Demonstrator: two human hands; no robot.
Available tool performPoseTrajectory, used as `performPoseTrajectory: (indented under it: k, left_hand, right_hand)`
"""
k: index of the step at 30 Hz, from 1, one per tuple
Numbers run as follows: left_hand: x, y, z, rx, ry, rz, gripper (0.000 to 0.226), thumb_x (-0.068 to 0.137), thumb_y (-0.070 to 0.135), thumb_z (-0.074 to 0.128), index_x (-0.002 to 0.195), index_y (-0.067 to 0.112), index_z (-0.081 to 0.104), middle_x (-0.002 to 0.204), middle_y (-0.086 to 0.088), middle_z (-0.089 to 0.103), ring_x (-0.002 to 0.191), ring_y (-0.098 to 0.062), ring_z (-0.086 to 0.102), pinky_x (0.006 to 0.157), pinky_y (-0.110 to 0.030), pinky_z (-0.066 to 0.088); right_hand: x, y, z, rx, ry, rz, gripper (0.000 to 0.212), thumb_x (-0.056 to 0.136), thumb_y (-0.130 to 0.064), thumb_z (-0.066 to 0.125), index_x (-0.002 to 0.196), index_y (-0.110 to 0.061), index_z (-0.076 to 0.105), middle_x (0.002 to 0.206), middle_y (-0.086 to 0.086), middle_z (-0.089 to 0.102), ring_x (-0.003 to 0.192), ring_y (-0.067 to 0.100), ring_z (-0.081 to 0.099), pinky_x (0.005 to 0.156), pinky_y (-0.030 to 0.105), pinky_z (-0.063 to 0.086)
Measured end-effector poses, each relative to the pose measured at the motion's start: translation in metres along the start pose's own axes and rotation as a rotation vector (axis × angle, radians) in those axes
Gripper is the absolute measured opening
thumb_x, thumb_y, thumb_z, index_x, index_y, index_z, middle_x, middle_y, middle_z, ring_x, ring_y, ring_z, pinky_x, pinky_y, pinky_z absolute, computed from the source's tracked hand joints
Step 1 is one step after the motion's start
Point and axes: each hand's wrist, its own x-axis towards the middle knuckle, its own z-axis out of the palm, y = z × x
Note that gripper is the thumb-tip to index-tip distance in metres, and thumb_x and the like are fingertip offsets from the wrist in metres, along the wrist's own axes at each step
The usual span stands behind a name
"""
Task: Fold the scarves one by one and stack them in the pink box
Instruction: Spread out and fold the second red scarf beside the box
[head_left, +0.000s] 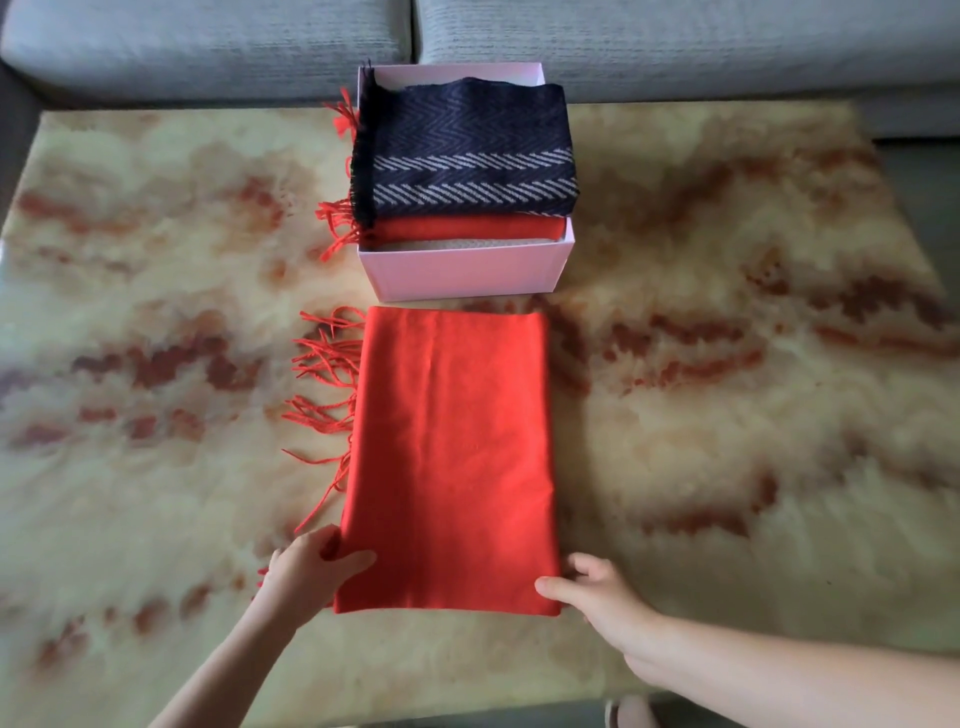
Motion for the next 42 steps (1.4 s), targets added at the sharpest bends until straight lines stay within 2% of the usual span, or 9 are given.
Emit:
performPoseTrajectory:
  k: [4, 10, 16, 19, 27, 34, 36, 38, 42]
  left_hand:
    - [-0.008, 0.003, 0.000, -0.162, -0.042, -0.045, 0.027, 0.078, 0.019, 0.076, 0.092, 0.009, 0.056, 0.078, -0.010, 0.066, 0.065, -0.023, 0.059, 0.055, -0.027, 0.043]
    - [-0.019, 0.003, -0.005, -0.376, 0.003, -0.071, 0.055, 0.071, 0.011, 0.081, 0.111, 0.018, 0.044, 0.086, -0.009, 0.069, 0.072, -0.024, 0.066, 0.060, -0.031, 0.047]
    - [-0.044, 0.003, -0.005, -0.426, 0.219, 0.072, 0.063, 0.068, 0.014, 0.083, 0.111, 0.027, 0.040, 0.079, 0.006, 0.070, 0.074, -0.025, 0.069, 0.067, -0.024, 0.051]
    - [-0.052, 0.007, -0.007, -0.482, 0.225, 0.125, 0.063, 0.069, 0.007, 0.081, 0.112, 0.030, 0.041, 0.081, 0.000, 0.070, 0.068, -0.022, 0.068, 0.053, -0.011, 0.049]
    - [-0.055, 0.005, -0.018, -0.429, 0.114, 0.368, 0.054, 0.074, -0.002, 0.073, 0.099, 0.044, 0.057, 0.074, -0.006, 0.069, 0.055, -0.012, 0.056, 0.054, -0.020, 0.048]
    - [-0.038, 0.039, -0.037, -0.515, 0.048, 0.416, 0.026, 0.083, -0.002, 0.064, 0.084, 0.022, 0.075, 0.072, 0.003, 0.064, 0.061, -0.002, 0.054, 0.056, -0.011, 0.046]
    - [-0.023, 0.060, -0.044, -0.558, 0.086, 0.394, 0.019, 0.084, 0.001, 0.064, 0.090, 0.016, 0.073, 0.085, -0.004, 0.067, 0.067, 0.001, 0.057, 0.059, -0.008, 0.048]
    - [-0.002, 0.079, -0.051, -0.616, 0.110, 0.370, 0.018, 0.084, 0.007, 0.066, 0.092, 0.021, 0.072, 0.092, -0.006, 0.069, 0.071, -0.004, 0.062, 0.064, -0.013, 0.053]
    - [0.044, 0.117, -0.061, -0.669, 0.180, 0.333, 0.015, 0.084, 0.009, 0.067, 0.098, 0.014, 0.071, 0.091, -0.009, 0.068, 0.074, -0.013, 0.061, 0.066, -0.015, 0.053]
  right_hand:
    - [-0.002, -0.002, 0.000, -0.004, 0.005, 0.004, 0.009, 0.081, -0.009, 0.071, 0.089, -0.008, 0.066, 0.087, 0.008, 0.074, 0.073, 0.011, 0.064, 0.064, 0.014, 0.045]
    - [-0.009, -0.004, -0.001, -0.040, 0.013, -0.035, 0.012, 0.080, -0.008, 0.072, 0.089, -0.008, 0.064, 0.085, 0.008, 0.074, 0.072, 0.011, 0.065, 0.068, 0.018, 0.045]
    - [-0.018, -0.008, -0.001, -0.079, 0.019, -0.088, 0.017, 0.081, -0.015, 0.072, 0.093, -0.013, 0.060, 0.083, 0.002, 0.075, 0.076, 0.011, 0.067, 0.078, 0.024, 0.045]
    - [-0.022, -0.009, -0.002, -0.094, 0.002, -0.104, 0.019, 0.082, -0.015, 0.071, 0.096, -0.014, 0.058, 0.084, 0.000, 0.075, 0.080, 0.011, 0.068, 0.080, 0.024, 0.045]
    - [-0.031, -0.021, -0.006, -0.204, -0.055, -0.311, 0.065, 0.084, -0.004, 0.066, 0.123, -0.049, 0.041, 0.086, 0.001, 0.073, 0.067, 0.013, 0.054, 0.075, 0.019, 0.045]
    - [-0.018, -0.072, -0.020, -0.161, -0.023, -0.367, 0.033, 0.085, 0.002, 0.054, 0.097, -0.023, 0.073, 0.070, -0.019, 0.067, 0.069, -0.008, 0.052, 0.069, 0.007, 0.037]
    - [-0.007, -0.099, -0.030, -0.124, -0.023, -0.328, 0.047, 0.066, -0.008, 0.047, 0.104, -0.022, 0.071, 0.093, -0.014, 0.071, 0.089, -0.005, 0.057, 0.072, 0.000, 0.035]
    - [0.009, -0.121, -0.038, -0.155, -0.011, -0.352, 0.061, 0.053, -0.007, 0.047, 0.106, -0.026, 0.069, 0.106, -0.004, 0.071, 0.099, 0.004, 0.058, 0.082, 0.008, 0.037]
    - [0.036, -0.155, -0.042, -0.168, 0.086, -0.473, 0.021, 0.079, -0.006, 0.071, 0.090, -0.023, 0.070, 0.088, 0.004, 0.072, 0.086, 0.009, 0.060, 0.087, 0.022, 0.040]
